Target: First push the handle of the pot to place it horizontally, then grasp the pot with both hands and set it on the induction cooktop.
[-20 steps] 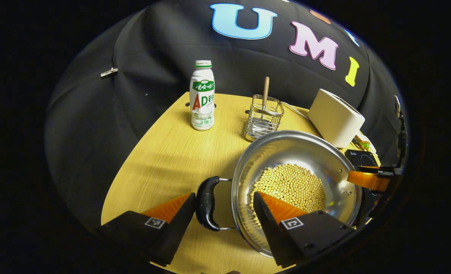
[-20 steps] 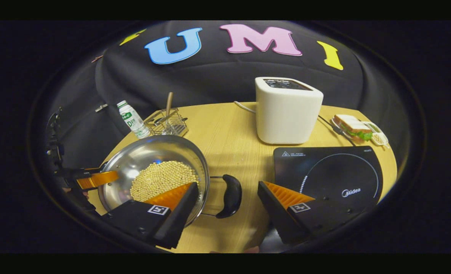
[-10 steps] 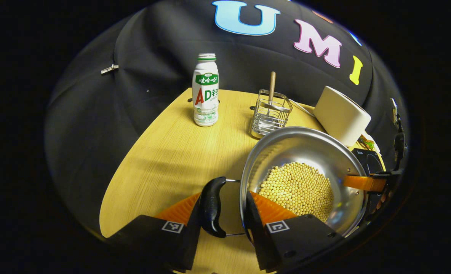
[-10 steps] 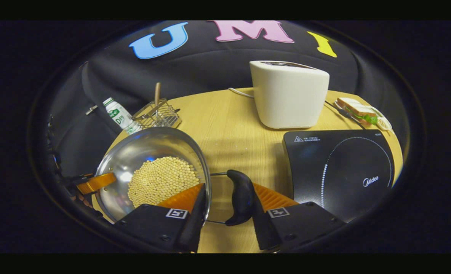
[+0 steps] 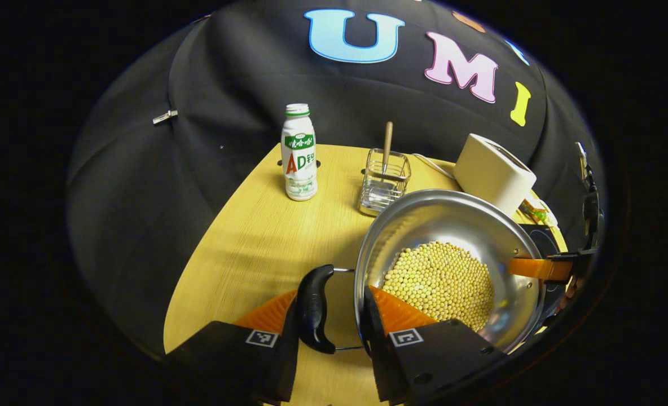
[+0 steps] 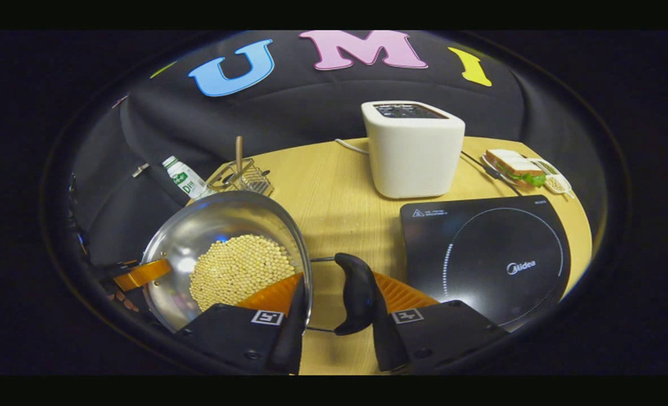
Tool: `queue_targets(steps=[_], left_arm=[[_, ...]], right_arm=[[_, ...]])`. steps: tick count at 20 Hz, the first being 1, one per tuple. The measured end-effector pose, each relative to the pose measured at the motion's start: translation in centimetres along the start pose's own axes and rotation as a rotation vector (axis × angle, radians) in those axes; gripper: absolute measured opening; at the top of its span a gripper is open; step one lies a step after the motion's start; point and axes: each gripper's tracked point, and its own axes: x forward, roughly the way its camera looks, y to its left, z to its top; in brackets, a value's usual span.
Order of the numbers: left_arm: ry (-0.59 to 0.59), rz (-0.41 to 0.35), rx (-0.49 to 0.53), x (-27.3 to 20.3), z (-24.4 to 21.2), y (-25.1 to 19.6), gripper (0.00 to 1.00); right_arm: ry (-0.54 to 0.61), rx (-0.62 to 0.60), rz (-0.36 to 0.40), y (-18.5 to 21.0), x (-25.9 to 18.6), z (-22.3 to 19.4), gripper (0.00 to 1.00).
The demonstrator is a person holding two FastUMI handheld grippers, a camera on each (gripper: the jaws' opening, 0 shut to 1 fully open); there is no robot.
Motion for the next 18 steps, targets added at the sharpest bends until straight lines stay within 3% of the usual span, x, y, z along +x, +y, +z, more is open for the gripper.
queue_targets(steps=[1,6,7,8,18], left_arm=[[0.001,-0.002,0.002,-0.7,0.4,-0.6,0.56],[0.004,-0.025,0.008,-2.4,1.6,-4.8,0.57],[0.006,-0.031,0.009,-2.5,1.7,-5.8,0.57],[0.012,-0.039,0.007,-2.6,1.7,-7.0,0.57],[0.028,-0.111,0.048,-2.1,2.4,-18.3,0.57]], right_arm=[[-0.006,-0.002,-0.003,-0.4,-0.8,0.6,0.54],[-0.012,-0.001,-0.022,-3.9,-4.0,2.3,0.54],[-0.015,0.001,-0.029,-4.8,-4.5,2.6,0.50],[-0.014,0.004,-0.036,-5.8,-4.9,2.8,0.54],[-0.029,0.053,-0.099,-16.3,-8.2,4.5,0.54]])
